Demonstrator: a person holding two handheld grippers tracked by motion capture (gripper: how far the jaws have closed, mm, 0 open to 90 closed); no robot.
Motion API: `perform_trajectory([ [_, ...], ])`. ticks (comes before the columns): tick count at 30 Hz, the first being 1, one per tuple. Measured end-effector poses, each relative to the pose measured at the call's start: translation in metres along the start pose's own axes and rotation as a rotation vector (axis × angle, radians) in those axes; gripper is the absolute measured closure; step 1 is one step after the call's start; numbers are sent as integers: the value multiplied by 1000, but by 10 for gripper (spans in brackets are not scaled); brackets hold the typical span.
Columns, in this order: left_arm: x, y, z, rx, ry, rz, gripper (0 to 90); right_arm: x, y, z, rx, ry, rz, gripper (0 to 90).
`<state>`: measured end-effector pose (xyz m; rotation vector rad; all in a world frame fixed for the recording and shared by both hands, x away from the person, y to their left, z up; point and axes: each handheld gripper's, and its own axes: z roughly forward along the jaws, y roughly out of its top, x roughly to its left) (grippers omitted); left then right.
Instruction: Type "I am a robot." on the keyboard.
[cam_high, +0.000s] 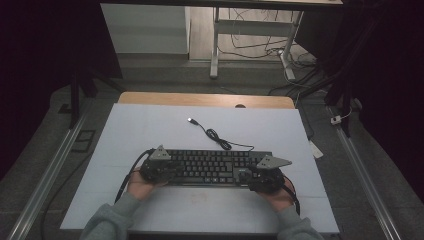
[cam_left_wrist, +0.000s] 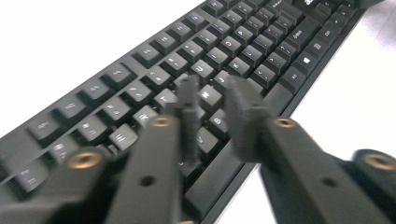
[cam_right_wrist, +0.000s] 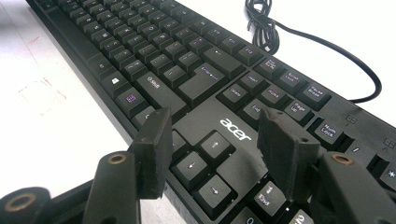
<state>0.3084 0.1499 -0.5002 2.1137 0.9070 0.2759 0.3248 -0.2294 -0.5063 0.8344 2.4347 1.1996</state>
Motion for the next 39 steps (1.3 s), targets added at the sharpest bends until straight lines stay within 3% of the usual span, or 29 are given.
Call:
perform_trajectory([
  [6, 10, -6, -13, 3, 22, -32, 481, 0, 0, 0, 2, -1, 0, 458],
  [14, 22, -13, -22, 3, 38, -82, 373, -1, 0, 0, 1, -7, 3, 453],
  [20, 29, -18, -27, 8, 50, -105, 342, -1, 0, 0, -2, -8, 3, 452],
  [39, 30, -18, -26, 15, 53, -100, 336, 0, 5, -2, -24, -8, 2, 452],
])
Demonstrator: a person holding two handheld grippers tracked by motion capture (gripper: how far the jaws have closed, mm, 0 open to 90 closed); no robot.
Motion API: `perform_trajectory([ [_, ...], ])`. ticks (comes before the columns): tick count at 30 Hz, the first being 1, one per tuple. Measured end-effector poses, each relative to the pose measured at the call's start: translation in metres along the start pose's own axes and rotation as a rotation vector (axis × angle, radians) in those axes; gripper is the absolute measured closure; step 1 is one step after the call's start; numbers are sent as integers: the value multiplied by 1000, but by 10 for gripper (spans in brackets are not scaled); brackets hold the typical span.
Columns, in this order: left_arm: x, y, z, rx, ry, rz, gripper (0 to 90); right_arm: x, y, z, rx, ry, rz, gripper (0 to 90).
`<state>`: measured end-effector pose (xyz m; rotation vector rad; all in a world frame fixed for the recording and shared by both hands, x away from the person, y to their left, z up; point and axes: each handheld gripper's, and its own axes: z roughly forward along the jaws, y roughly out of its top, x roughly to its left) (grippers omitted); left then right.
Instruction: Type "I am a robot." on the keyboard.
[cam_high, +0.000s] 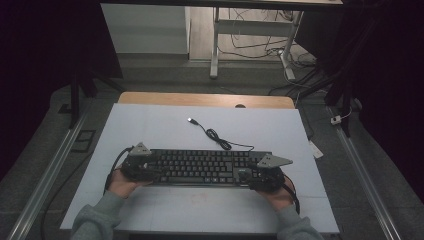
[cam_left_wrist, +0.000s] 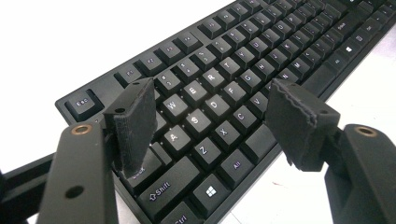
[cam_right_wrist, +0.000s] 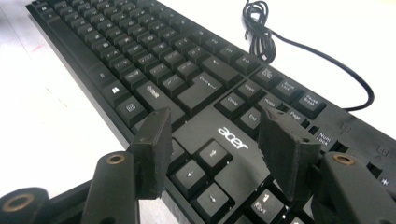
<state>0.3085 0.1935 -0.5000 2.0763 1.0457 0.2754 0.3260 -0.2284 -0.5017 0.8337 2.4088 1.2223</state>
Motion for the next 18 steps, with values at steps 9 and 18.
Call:
perform_trajectory([
  [9, 1, 0, 2, 13, 1, 5, 333, 3, 16, 3, -39, 24, -8, 452],
  [18, 1, -1, 4, 24, 5, 8, 328, 8, 34, 19, -48, 43, -1, 458],
])
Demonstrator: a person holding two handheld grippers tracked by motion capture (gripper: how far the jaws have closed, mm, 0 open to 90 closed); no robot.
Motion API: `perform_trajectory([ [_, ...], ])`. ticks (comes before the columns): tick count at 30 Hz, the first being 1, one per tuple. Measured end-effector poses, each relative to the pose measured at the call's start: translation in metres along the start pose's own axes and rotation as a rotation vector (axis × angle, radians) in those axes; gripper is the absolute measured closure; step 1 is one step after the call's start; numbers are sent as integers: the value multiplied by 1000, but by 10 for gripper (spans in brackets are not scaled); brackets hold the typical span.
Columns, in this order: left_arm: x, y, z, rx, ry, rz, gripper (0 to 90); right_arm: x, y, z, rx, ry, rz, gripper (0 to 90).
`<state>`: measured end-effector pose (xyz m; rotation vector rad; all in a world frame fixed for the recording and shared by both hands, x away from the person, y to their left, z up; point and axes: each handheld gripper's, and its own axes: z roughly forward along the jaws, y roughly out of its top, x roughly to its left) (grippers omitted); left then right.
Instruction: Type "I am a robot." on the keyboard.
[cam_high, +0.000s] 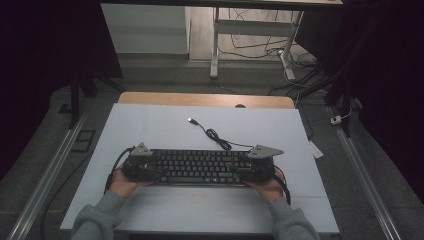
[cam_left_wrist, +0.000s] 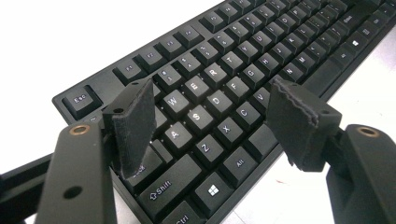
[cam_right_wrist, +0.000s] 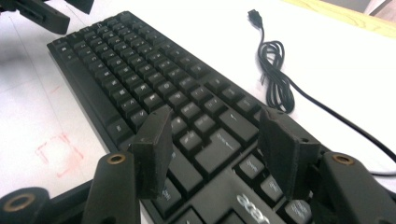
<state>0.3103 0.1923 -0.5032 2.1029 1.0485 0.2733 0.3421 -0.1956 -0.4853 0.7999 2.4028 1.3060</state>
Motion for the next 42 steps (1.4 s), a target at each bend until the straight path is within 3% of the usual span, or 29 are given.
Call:
perform_trajectory([
  [25, -2, 0, 3, 9, 1, 9, 323, 15, 33, 58, 71, 68, -17, 501],
  [30, -2, 0, 3, 10, 2, 11, 322, 18, 37, 69, 85, 94, -17, 621],
  [37, -1, -1, 3, 12, 2, 12, 321, 19, 37, 80, 124, 124, -35, 880],
  [42, -3, -1, 4, 17, 4, 16, 320, 19, 36, 85, 138, 130, -38, 900],
])
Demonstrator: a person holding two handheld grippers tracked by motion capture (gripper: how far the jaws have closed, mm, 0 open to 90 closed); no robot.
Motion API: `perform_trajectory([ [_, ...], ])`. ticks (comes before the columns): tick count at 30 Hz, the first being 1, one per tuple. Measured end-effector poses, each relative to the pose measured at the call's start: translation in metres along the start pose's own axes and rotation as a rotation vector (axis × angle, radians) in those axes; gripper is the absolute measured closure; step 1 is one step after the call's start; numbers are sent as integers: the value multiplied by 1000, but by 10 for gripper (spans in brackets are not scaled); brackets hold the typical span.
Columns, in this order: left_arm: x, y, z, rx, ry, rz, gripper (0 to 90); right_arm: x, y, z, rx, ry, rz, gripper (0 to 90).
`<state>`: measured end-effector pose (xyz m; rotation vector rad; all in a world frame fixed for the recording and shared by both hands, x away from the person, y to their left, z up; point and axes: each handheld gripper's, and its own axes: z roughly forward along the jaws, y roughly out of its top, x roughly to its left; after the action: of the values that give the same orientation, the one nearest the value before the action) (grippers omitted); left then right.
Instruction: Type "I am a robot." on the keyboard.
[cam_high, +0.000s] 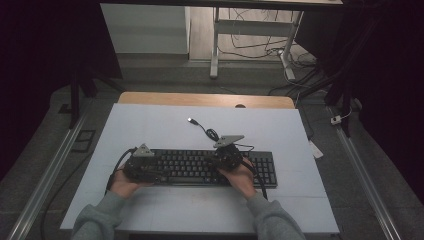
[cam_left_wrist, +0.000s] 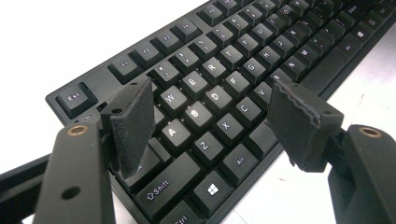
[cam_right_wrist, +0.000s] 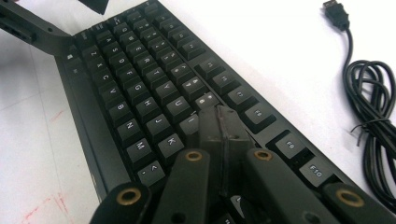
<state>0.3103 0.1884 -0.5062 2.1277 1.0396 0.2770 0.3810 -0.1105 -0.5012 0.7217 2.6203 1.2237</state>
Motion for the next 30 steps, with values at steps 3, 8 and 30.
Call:
perform_trajectory([
  [3, 0, 0, 0, 2, 0, 1, 319, 1, 0, 4, 15, 1, -2, 900],
  [8, 0, 0, 0, 2, 1, 0, 318, 1, -1, 10, 19, 8, -7, 900],
  [30, 0, -1, 0, 3, 4, 7, 315, 5, -4, 16, 19, -22, -36, 900],
])
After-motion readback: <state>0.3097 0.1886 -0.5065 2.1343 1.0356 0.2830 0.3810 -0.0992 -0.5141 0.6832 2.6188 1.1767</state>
